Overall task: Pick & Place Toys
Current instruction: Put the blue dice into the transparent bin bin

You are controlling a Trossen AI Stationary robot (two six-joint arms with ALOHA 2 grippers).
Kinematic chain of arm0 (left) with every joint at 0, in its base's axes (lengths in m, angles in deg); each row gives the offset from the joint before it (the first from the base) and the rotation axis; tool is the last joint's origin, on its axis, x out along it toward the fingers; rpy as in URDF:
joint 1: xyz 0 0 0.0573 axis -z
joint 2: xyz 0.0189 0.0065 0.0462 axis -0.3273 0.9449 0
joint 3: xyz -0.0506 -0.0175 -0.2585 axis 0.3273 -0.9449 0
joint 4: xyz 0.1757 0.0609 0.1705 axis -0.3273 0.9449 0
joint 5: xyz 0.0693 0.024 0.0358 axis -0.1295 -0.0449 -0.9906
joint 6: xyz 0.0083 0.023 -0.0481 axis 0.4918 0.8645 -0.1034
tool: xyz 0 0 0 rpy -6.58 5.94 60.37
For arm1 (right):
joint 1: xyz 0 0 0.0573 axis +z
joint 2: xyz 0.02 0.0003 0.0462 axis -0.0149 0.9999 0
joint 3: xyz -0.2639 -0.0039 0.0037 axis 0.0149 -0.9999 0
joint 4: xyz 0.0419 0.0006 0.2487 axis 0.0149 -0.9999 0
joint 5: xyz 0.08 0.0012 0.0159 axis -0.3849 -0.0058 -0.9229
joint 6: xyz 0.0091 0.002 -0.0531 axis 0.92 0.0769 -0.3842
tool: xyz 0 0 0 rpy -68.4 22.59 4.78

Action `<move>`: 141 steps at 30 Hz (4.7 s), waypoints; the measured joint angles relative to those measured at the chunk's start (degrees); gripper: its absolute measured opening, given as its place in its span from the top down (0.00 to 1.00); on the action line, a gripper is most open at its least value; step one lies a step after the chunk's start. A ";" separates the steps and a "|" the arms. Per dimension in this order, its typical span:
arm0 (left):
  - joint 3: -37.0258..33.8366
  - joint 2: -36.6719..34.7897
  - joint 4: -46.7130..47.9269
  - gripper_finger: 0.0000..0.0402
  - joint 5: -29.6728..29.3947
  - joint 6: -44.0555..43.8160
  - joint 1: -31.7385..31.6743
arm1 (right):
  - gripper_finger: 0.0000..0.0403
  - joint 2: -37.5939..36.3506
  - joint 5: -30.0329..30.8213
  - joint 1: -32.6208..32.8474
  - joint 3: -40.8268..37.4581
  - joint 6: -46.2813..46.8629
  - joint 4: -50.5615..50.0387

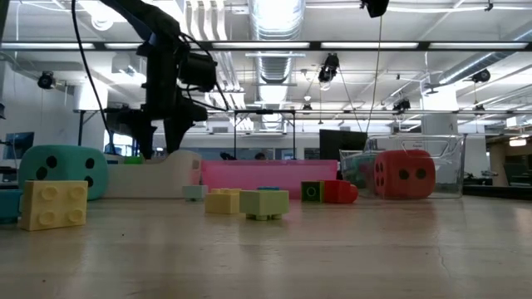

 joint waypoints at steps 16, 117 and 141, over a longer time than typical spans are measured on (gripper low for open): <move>12.64 -0.48 20.48 0.17 -1.48 -3.78 8.63 | 0.08 0.02 0.01 0.00 0.00 0.00 0.00; -12.96 -0.28 16.37 0.25 -4.13 -29.37 26.61 | 0.08 0.07 -0.22 0.00 0.01 0.00 0.00; -12.04 -2.71 17.93 0.50 -3.13 -26.35 26.73 | 0.08 0.07 -0.19 0.00 0.02 0.00 -0.02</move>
